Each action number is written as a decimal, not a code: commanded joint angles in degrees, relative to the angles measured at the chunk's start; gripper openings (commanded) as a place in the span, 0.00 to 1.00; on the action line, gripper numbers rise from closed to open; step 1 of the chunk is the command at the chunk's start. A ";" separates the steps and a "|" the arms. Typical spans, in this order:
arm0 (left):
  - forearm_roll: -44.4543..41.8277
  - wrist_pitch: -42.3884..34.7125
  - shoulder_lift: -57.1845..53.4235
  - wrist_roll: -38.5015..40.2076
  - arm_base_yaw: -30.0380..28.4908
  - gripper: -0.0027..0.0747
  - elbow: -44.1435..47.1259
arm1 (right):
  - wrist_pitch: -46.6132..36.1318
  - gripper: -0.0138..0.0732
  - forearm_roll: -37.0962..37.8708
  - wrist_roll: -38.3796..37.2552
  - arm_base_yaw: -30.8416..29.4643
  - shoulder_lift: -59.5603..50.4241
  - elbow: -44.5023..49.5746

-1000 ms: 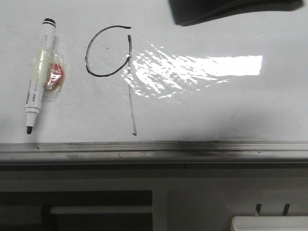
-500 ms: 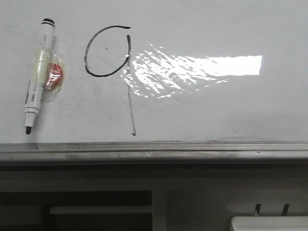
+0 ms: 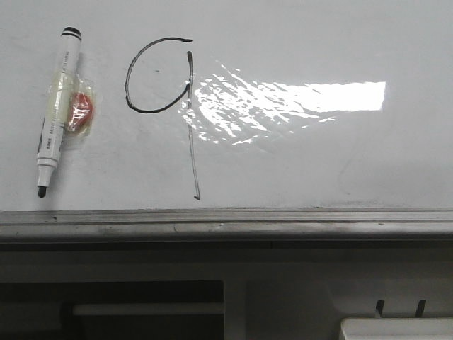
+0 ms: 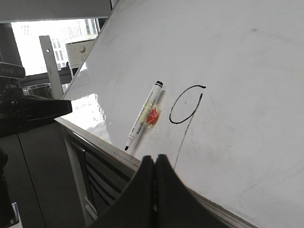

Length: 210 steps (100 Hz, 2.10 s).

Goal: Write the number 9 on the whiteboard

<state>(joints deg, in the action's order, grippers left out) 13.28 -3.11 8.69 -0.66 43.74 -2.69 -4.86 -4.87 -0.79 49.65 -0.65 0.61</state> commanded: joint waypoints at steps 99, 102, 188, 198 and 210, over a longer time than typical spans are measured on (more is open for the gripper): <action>-10.13 19.32 -10.55 0.66 -44.19 0.01 5.36 | -4.58 0.08 0.62 0.79 0.11 0.38 -0.28; -10.13 19.32 -10.55 0.66 -44.19 0.01 5.36 | -4.58 0.08 0.62 0.79 0.11 0.38 -0.28; -10.13 19.06 -10.55 0.66 -43.57 0.01 5.36 | -4.97 0.08 2.54 3.20 -0.23 0.38 0.25; -10.13 19.06 -10.55 0.66 -43.57 0.01 5.36 | -4.83 0.08 4.32 4.76 -1.81 0.38 1.46; -10.13 19.06 -10.55 0.66 -43.57 0.01 5.36 | -3.68 0.08 4.32 4.76 -4.69 0.38 1.46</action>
<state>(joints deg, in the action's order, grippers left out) 3.10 19.00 -0.27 -0.46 -0.13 0.32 -5.13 -1.41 3.06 47.03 -0.65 0.61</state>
